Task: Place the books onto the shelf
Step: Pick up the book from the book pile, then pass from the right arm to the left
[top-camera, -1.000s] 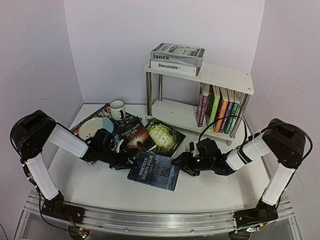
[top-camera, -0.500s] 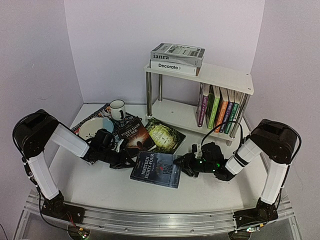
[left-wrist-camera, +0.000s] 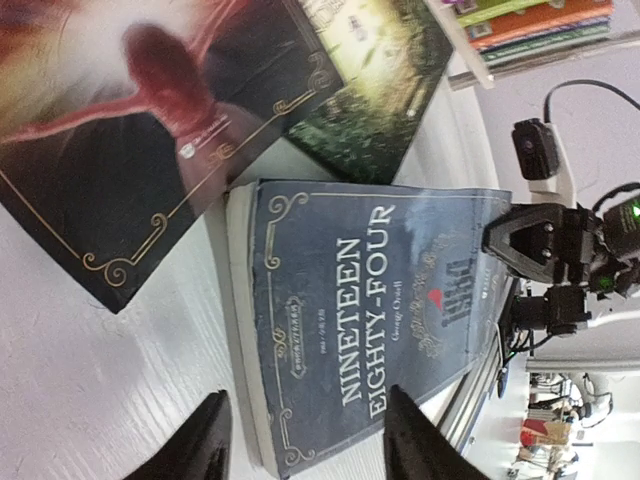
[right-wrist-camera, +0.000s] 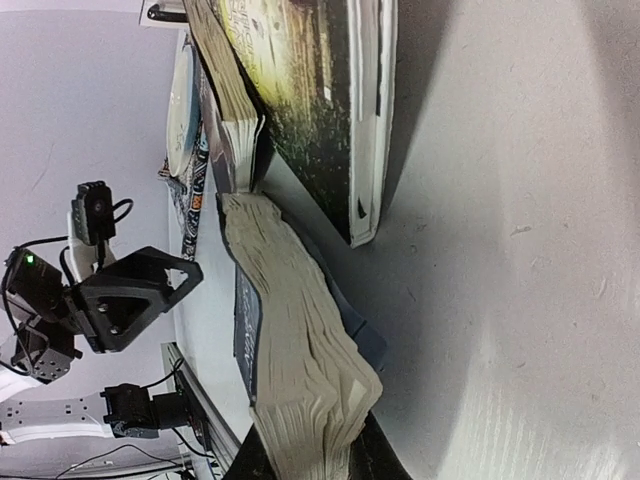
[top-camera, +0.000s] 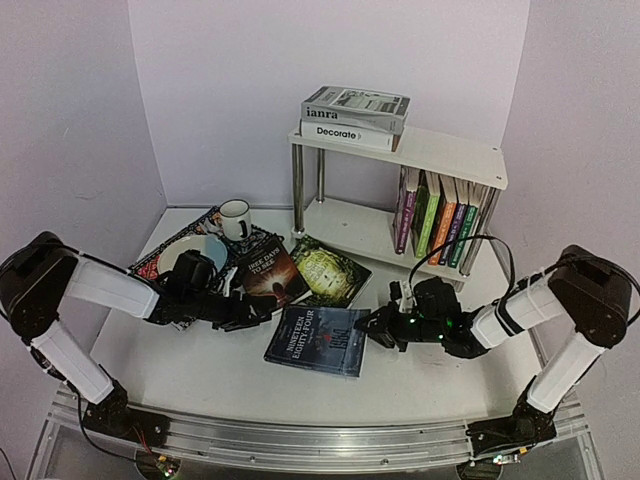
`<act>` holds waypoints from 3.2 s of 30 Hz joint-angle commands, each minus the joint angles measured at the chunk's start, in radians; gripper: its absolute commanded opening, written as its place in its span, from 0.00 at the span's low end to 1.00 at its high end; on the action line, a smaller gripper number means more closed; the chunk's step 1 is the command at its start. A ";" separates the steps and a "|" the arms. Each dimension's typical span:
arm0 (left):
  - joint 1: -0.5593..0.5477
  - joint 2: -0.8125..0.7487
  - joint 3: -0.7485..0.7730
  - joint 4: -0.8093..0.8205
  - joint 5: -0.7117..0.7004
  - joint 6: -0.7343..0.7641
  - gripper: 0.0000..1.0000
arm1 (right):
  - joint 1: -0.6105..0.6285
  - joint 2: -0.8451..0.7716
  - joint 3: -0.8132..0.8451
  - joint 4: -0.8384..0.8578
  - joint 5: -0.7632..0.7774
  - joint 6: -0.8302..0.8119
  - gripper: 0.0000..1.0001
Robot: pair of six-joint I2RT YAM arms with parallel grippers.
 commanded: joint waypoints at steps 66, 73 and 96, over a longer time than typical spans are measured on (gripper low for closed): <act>-0.029 -0.164 0.112 0.476 0.357 -0.464 0.74 | 0.005 -0.518 0.469 -0.401 -0.147 0.046 0.04; -0.028 -0.217 0.095 0.478 0.358 -0.479 0.34 | 0.005 -0.531 0.442 -0.415 -0.118 0.020 0.07; -0.023 -0.207 0.008 0.479 0.311 -0.437 0.97 | 0.003 -0.603 0.488 -0.656 0.009 -0.162 0.07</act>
